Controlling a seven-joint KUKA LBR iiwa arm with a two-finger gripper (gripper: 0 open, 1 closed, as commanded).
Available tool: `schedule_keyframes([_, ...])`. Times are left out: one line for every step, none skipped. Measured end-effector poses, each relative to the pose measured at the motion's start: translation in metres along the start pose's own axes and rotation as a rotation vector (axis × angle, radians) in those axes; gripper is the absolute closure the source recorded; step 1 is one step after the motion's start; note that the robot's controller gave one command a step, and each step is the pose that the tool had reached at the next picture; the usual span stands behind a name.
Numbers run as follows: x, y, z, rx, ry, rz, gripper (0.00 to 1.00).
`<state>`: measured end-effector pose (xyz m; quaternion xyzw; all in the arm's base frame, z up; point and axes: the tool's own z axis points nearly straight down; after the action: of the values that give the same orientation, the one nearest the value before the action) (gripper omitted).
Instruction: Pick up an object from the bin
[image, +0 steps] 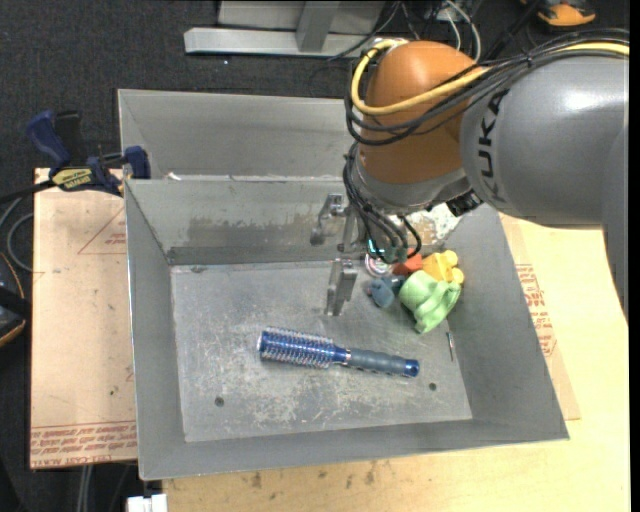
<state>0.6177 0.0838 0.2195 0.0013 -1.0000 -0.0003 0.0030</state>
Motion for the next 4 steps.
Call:
schedule_keyframes([0.079,0.076,0.120,-0.001,0.003,-0.194,0.00])
schedule_keyframes([0.057,0.023,0.100,0.002,-0.010,-0.126,0.00])
schedule_keyframes([0.058,0.026,0.101,-0.001,-0.009,-0.132,1.00])
schedule_keyframes([0.056,0.028,0.017,-0.002,-0.017,-0.112,1.00])
